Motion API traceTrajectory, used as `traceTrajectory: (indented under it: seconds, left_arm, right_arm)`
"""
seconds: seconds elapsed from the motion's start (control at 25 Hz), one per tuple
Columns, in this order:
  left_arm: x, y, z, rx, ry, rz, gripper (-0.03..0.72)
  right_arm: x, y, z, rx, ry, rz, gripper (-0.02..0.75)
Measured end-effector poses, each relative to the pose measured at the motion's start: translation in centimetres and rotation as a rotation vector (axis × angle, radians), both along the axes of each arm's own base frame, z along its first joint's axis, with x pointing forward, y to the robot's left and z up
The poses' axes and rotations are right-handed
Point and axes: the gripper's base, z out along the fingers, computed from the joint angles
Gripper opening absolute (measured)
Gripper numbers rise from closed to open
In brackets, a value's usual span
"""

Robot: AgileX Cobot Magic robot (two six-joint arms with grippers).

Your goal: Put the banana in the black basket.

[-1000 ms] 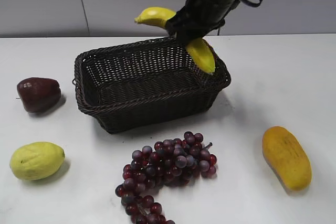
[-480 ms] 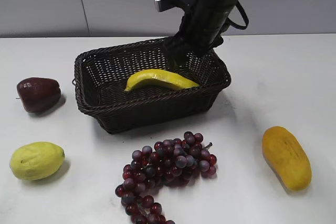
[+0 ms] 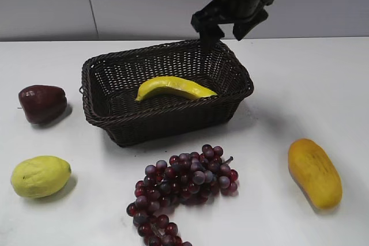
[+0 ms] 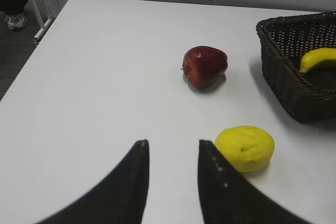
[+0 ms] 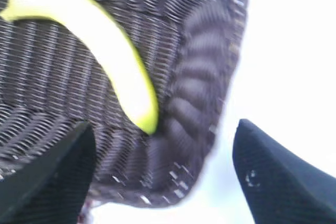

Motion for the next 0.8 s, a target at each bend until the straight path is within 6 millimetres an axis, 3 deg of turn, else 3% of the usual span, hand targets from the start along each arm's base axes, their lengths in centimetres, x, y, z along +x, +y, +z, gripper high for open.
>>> traceTrajectory:
  seconds: [0.2,0.44,0.6,0.8]
  left_arm:
    - [0.0,0.0,0.0,0.000,0.000,0.000,0.235]
    - [0.0,0.0,0.0,-0.001,0.000,0.001,0.235]
    - [0.0,0.0,0.0,-0.001,0.000,0.001,0.235]
    - [0.0,0.0,0.0,-0.001,0.000,0.001,0.235]
  right_arm:
    - [0.5,-4.7,2.9,-0.001,0.019,-0.128,0.645]
    - [0.5,-12.3,7.5,0.043,-0.065,-0.327,0.643]
    - [-1.6,-15.6,9.5,0.049,-0.088,-0.411,0.623]
    - [-5.7,-16.7,10.2,0.050,-0.067,-0.436,0.598]
